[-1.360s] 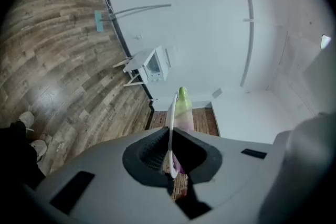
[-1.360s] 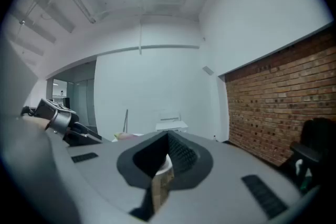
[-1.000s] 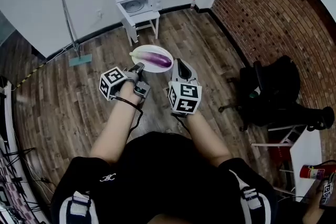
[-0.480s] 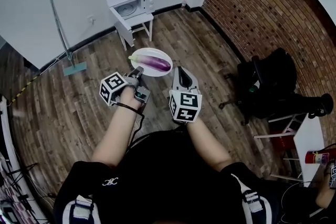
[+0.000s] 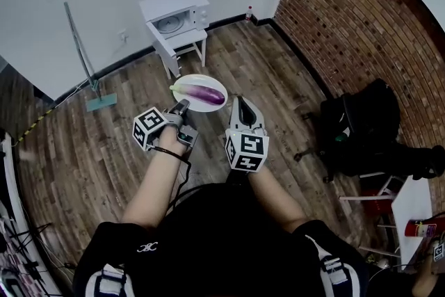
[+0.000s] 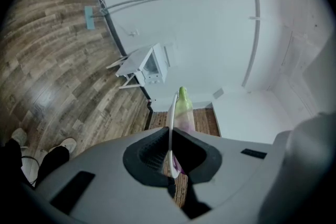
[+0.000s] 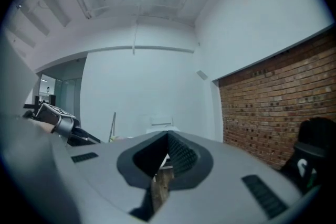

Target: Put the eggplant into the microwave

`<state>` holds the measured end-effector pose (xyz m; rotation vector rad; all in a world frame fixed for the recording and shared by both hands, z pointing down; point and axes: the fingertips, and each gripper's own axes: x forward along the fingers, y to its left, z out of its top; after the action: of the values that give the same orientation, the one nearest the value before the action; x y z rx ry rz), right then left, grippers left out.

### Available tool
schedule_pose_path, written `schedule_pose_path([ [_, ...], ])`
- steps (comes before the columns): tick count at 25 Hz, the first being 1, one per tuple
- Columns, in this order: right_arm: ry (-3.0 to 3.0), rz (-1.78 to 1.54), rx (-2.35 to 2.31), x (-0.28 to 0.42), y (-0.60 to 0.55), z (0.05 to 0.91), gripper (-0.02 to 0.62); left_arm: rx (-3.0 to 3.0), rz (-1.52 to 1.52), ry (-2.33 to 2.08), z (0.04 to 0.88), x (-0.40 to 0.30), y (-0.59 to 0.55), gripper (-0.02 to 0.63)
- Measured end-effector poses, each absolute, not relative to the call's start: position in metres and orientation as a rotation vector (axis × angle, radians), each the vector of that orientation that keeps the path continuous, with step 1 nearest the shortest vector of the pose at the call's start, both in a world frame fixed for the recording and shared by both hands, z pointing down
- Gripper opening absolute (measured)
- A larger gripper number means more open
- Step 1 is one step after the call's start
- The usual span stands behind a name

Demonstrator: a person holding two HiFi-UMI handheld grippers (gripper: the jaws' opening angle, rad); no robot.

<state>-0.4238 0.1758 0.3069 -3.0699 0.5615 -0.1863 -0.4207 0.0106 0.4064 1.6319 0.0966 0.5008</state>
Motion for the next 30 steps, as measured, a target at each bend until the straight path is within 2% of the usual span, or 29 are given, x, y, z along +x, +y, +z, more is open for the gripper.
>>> schedule_pose_path([
  [14, 0.849, -0.190, -3.047, -0.237, 0.216, 0.297, 0.008, 1.622, 0.405, -0.023, 0.398, -0.246, 0.058, 0.020],
  [30, 0.951, -0.292, -3.011, -0.116, 0.252, 0.322, 0.008, 1.625, 0.382, -0.107, 0.422, -0.136, 0.080, 0.020],
])
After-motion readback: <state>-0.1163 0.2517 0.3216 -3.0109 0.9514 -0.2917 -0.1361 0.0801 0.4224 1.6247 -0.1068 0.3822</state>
